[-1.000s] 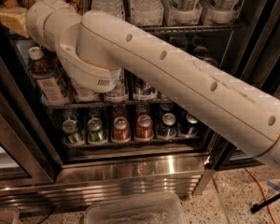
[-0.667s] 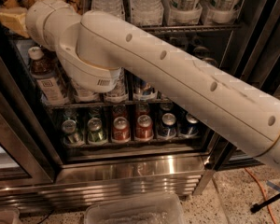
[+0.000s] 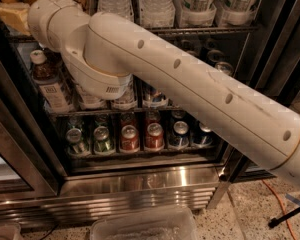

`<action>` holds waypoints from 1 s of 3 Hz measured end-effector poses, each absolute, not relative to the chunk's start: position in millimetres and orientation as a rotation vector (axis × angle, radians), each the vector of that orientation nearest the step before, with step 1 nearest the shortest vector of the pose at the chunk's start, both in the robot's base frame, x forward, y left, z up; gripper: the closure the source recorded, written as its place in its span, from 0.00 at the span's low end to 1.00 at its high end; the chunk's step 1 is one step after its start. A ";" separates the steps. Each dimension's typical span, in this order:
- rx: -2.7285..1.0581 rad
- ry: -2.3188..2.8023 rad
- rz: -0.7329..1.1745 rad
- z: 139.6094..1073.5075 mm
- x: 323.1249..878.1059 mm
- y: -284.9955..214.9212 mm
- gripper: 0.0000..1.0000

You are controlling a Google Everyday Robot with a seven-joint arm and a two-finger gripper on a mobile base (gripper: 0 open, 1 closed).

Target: Pick orange can from top shelf of fridge

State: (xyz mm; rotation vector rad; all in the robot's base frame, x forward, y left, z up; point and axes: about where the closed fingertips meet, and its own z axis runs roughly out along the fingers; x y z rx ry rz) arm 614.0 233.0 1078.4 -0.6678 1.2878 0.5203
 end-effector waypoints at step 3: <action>-0.601 1.188 0.501 1105.4 600.4 216.6 1.00</action>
Offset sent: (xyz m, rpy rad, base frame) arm -0.0164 -0.0197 0.0282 0.0972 -0.1066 -0.0483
